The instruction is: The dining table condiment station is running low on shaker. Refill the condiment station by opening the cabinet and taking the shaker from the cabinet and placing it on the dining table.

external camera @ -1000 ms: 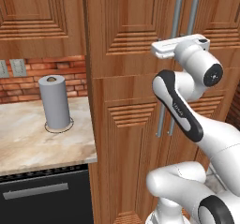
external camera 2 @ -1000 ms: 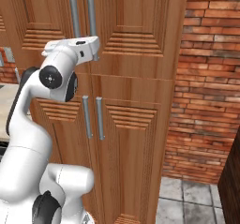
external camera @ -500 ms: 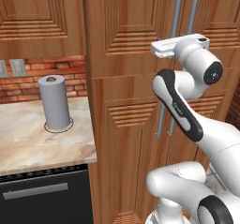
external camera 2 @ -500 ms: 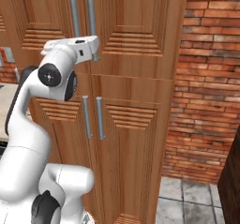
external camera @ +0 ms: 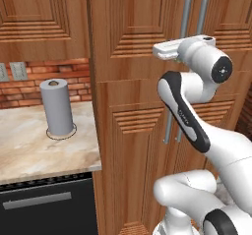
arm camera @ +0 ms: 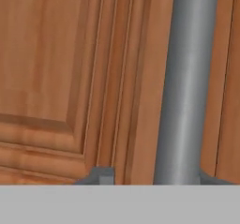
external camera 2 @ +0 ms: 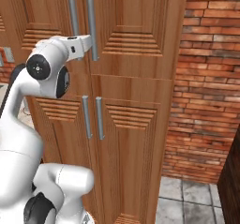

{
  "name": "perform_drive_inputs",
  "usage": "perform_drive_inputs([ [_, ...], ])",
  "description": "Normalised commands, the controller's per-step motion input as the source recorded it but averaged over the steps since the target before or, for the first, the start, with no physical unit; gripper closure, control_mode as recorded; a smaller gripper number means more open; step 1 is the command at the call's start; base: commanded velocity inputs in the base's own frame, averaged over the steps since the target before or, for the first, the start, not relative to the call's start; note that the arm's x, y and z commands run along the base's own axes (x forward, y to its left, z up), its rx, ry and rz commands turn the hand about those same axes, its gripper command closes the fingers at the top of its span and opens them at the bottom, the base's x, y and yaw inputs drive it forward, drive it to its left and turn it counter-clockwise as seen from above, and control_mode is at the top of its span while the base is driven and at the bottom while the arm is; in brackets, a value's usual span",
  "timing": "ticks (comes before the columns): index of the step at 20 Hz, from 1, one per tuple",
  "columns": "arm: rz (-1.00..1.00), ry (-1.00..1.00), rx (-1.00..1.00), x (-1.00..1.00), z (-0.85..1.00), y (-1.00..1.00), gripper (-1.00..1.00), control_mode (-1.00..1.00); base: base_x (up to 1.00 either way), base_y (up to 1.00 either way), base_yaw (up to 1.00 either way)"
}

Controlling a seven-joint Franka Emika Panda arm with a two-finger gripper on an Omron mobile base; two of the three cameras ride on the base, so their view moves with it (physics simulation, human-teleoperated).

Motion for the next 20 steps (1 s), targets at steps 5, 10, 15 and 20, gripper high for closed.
perform_drive_inputs([
  [5, 0.10, 0.00, 0.00, -0.55, 0.00, 0.29, 1.00, -1.00, 0.00, 0.00, 0.00],
  [10, 0.17, 0.00, 0.00, -0.86, 0.00, 0.30, 1.00, -1.00, 0.00, 0.00, 0.00],
  [15, 0.17, 0.00, 0.00, -0.97, 0.00, 0.35, 1.00, -1.00, 0.00, 0.00, 0.00],
  [20, 0.14, 0.00, 0.00, -1.00, 0.07, 0.53, 1.00, -1.00, 0.00, 0.00, 0.00],
])
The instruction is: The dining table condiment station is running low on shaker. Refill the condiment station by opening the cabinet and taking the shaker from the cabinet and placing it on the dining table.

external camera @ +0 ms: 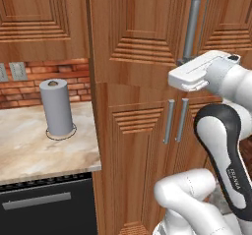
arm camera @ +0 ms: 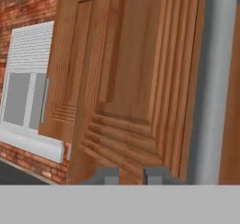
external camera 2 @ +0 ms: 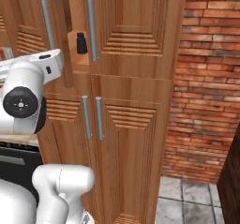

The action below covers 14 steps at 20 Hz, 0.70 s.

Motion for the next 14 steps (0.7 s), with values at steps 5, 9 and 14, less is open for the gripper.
perform_drive_inputs([
  [5, 0.08, 0.00, 0.00, -0.97, 0.08, 0.72, 1.00, -1.00, 0.00, 0.00, 0.00],
  [9, 0.01, 0.00, 0.00, -0.77, 0.10, 0.85, 1.00, -1.00, 0.00, 0.00, 0.00],
  [14, -0.02, 0.00, 0.02, -0.75, 0.20, 0.16, -1.00, -1.00, 0.00, 0.00, 0.00],
])
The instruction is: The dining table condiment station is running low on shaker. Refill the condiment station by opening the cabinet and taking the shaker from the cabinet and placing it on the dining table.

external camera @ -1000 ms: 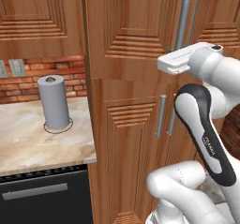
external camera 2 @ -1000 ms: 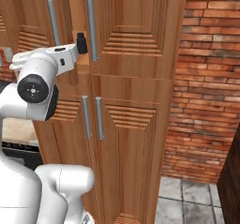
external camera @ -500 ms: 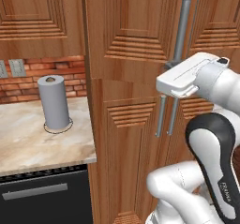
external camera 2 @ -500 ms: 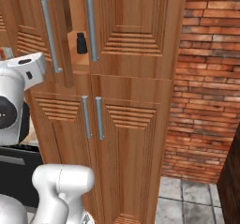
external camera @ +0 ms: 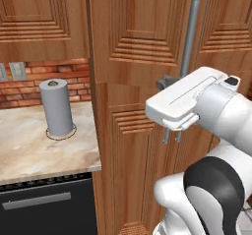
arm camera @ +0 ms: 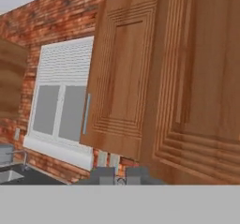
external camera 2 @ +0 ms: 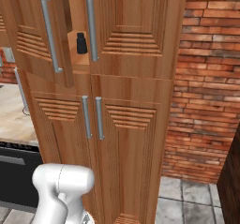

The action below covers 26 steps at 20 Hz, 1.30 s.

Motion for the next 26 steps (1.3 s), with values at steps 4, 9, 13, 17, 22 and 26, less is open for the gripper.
perform_drive_inputs([
  [4, -0.07, 0.01, 0.18, -0.64, 0.11, -0.84, -1.00, -1.00, 0.00, 0.00, 0.00],
  [9, -0.08, 0.08, 0.36, -0.45, 0.00, -1.00, -1.00, -1.00, 0.00, 0.00, 0.00],
  [13, -0.02, 0.10, 0.43, -0.23, -0.44, -1.00, -1.00, -1.00, 0.00, 0.00, 0.00],
  [17, 0.00, 0.12, 0.42, 0.00, -0.78, -1.00, -1.00, -1.00, 0.00, 0.00, 0.00],
  [22, -0.07, 0.34, 0.41, 0.83, -0.35, -0.68, -1.00, -1.00, 0.00, 0.00, 0.00],
  [26, -0.03, 0.27, 0.24, 1.00, 0.00, -0.17, -1.00, -1.00, 0.00, 0.00, 0.00],
])
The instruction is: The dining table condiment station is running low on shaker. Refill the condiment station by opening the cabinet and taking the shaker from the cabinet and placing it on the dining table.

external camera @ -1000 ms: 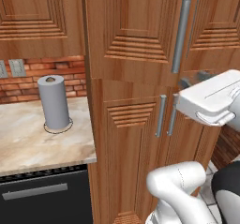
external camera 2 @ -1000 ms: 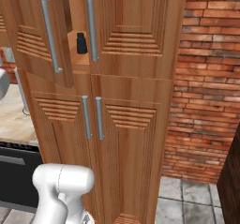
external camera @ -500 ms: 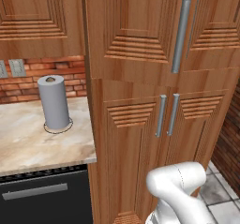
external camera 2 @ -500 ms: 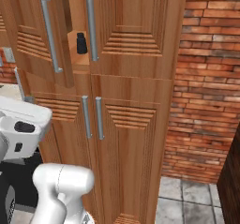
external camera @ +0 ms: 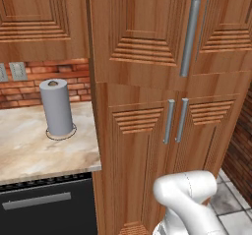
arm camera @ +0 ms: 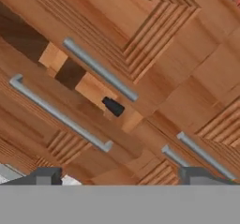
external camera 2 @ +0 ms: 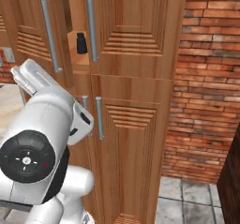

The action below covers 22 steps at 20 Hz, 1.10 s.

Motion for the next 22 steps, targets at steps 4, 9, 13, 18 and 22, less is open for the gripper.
perform_drive_inputs([
  [4, 0.00, 0.11, 0.20, 0.92, 0.00, 0.19, -1.00, -1.00, 0.00, 0.00, 0.00],
  [9, 0.00, 0.14, 0.12, 0.86, -0.05, 0.60, -1.00, -1.00, 0.00, 0.00, 0.00],
  [13, 0.07, 0.11, 0.07, 0.23, -0.19, 0.03, -1.00, -1.00, 0.00, 0.00, 0.00],
  [18, 0.19, 0.03, 0.14, 0.07, -0.16, -0.58, -1.00, -1.00, 0.00, 0.00, 0.00],
  [22, 0.18, -0.01, 0.18, 0.04, -0.15, -0.58, -1.00, -1.00, 0.00, 0.00, 0.00],
])
